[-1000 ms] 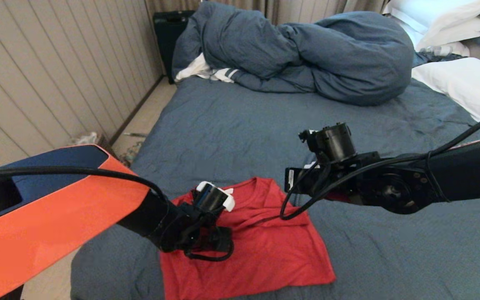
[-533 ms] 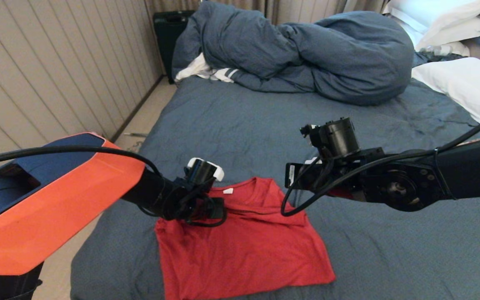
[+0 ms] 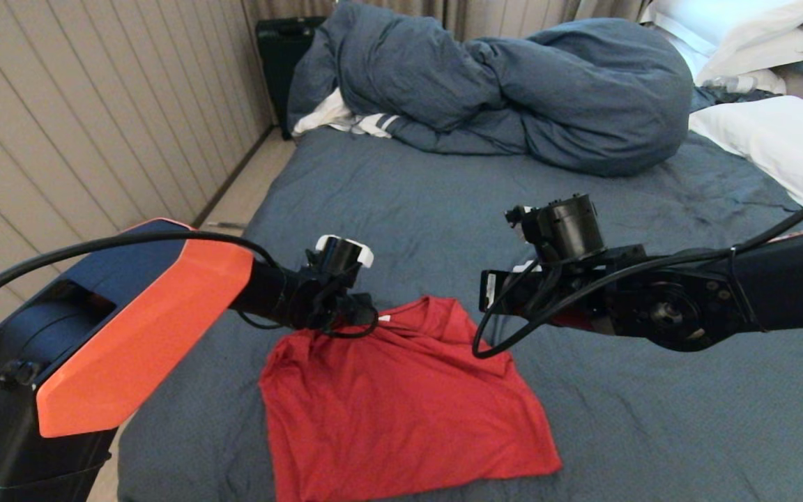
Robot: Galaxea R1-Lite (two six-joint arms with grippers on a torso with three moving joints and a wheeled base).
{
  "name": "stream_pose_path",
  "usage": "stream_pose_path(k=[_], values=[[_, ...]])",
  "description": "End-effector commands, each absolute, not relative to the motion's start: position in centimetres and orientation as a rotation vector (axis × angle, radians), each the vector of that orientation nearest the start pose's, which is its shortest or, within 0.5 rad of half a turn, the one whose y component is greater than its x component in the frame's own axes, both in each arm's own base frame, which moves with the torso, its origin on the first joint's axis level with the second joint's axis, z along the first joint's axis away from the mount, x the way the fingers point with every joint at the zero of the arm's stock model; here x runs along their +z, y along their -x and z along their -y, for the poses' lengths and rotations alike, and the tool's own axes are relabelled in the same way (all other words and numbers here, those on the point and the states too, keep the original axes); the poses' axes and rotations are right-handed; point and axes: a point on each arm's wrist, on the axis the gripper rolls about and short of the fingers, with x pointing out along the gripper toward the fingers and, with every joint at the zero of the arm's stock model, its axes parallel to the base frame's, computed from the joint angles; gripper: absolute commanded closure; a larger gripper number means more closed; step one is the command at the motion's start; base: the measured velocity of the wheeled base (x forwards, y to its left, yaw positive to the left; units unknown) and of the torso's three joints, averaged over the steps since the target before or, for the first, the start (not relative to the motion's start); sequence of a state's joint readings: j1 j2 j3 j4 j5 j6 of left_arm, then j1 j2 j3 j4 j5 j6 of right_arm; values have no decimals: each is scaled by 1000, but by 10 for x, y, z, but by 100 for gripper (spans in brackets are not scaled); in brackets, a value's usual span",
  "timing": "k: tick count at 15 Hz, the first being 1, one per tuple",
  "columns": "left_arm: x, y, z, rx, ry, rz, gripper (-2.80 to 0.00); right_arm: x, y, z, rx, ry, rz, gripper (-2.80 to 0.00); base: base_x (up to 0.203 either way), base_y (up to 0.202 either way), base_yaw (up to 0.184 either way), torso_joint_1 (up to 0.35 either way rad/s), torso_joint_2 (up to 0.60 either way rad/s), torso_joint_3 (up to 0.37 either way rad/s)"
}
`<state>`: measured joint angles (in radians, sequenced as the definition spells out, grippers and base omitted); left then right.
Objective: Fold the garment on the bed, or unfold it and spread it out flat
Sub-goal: Fold the red T-shirt
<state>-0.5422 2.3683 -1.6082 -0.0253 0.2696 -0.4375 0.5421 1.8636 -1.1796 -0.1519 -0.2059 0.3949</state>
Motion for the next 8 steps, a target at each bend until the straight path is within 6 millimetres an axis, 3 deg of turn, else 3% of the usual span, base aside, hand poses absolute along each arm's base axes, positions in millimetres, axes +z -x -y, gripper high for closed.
stream_pose_path(k=[1, 5, 8], values=[[80, -406, 236, -91, 132, -697, 0, 184, -308, -181, 224, -191, -550, 0, 0, 0, 0, 0, 0, 0], [122, -392, 226, -102, 179, -639, 0, 179, -309, -181, 221, -183, -567, 0, 0, 0, 0, 0, 0, 0], [140, -353, 212, -119, 175, -668, 0, 156, -307, -185, 215, -141, -655, 0, 0, 0, 0, 0, 0, 0]])
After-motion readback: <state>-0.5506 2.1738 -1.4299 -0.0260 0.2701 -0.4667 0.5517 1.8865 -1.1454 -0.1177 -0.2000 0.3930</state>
